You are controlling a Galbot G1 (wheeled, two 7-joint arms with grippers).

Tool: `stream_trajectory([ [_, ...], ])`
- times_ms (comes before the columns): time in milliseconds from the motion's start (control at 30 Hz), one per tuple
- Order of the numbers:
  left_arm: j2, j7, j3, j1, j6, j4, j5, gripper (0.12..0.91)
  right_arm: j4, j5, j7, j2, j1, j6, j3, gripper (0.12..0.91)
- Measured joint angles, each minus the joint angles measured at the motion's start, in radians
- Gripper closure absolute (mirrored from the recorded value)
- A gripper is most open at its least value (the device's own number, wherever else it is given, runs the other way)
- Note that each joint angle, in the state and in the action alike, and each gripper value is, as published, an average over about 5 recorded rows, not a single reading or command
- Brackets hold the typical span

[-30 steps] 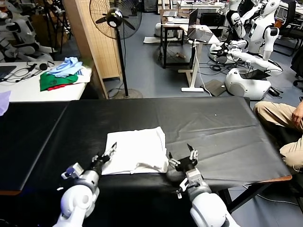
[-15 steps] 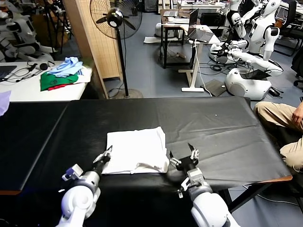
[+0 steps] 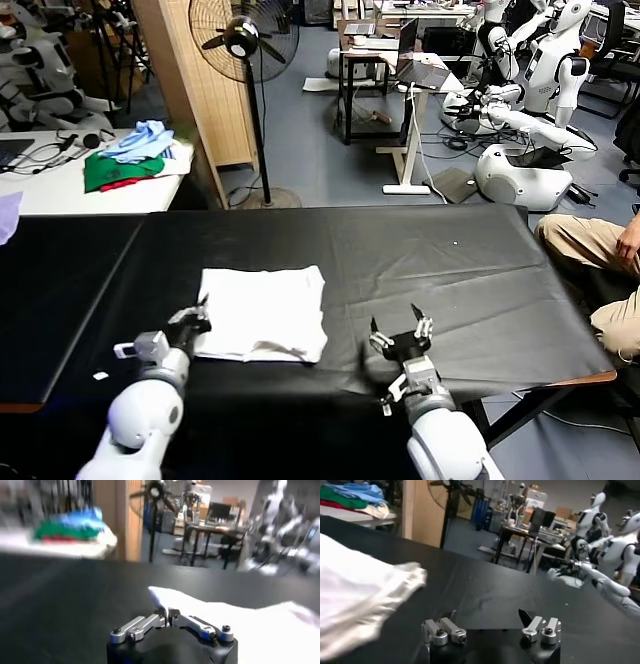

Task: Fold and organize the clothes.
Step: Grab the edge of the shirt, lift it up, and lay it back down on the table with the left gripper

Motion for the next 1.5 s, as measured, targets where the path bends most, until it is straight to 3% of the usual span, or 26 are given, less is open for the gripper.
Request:
stream_trajectory([
  [300,0.233,0.029,-0.067,0.045,-0.029,-0.019,0.214,0.881,-0.001,0.0,0.002,0.012,0.001,-0.001,0.011,0.227],
  [533,0.417,0.033,-0.16,0.085,-0.021,-0.045,0.242,0.881,-0.007,0.002,0.002,0.014,0.006,-0.002,0.019,0.227],
  [700,0.462,0.011,-0.193,0.106,0.032,-0.108,0.223,0.881,-0.011,0.002,0.002,0.016,0.004,-0.001,0.02,0.227],
  [800,0.447,-0.03,-0.166,0.101,0.07,-0.173,0.132,0.881,-0.01,0.001,0.002,0.016,0.0,0.0,0.022,0.227],
  [900,0.401,-0.086,-0.099,0.082,0.1,-0.234,-0.034,0.881,-0.007,-0.001,0.002,0.017,-0.007,0.0,0.028,0.227],
  [1000,0.33,-0.107,0.0,0.052,0.099,-0.262,-0.158,0.881,-0.004,-0.004,0.001,0.017,-0.015,0.001,0.036,0.227],
  [1167,0.194,-0.086,0.171,-0.01,0.073,-0.236,-0.163,0.877,0.0,0.003,-0.007,0.012,-0.024,0.006,0.044,0.227],
  [1233,0.141,-0.069,0.229,-0.033,0.053,-0.209,-0.132,0.839,0.001,0.015,-0.013,0.006,-0.024,0.012,0.043,0.227],
  [1300,0.09,-0.041,0.277,-0.051,0.019,-0.181,-0.092,0.767,0.0,0.036,-0.022,-0.001,-0.022,0.02,0.04,0.227],
  [1500,-0.003,0.054,0.363,-0.073,-0.11,-0.107,0.034,0.449,-0.002,0.14,-0.061,-0.024,-0.002,0.045,0.016,0.227],
])
